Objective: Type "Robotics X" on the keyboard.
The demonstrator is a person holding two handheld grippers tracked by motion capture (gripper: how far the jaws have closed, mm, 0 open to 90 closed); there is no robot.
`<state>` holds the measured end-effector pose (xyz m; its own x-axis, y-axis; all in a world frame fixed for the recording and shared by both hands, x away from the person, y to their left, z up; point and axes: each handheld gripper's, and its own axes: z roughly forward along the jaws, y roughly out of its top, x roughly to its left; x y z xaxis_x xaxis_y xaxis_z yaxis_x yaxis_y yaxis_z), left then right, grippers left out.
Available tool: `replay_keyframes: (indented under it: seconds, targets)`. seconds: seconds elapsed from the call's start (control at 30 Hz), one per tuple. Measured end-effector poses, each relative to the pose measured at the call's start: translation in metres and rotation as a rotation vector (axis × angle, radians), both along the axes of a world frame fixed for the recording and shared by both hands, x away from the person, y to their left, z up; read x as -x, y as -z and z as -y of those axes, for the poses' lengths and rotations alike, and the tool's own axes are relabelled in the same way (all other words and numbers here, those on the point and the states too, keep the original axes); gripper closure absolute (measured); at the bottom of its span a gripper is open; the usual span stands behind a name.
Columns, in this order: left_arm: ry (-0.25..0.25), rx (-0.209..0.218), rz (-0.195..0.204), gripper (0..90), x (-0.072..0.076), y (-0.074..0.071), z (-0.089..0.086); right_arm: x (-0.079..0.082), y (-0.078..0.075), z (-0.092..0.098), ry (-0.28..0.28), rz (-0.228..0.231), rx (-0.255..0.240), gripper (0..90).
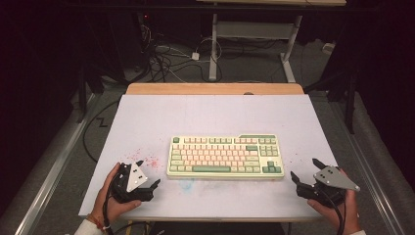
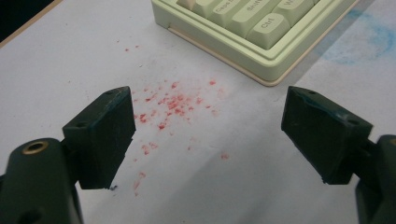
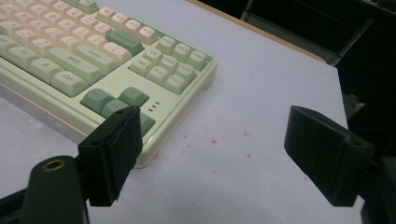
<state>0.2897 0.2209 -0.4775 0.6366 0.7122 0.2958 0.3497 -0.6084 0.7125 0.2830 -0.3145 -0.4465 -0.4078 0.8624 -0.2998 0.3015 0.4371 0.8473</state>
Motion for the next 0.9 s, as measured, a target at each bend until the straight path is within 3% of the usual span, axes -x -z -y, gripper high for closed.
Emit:
replay_keyframes:
  seconds: [0.9]
  targets:
    - [0.013,-0.012,-0.014,16.4,-0.0012,0.0019,0.0047,0.0012,0.0010,-0.0046,-0.021,0.000,0.026,19.2]
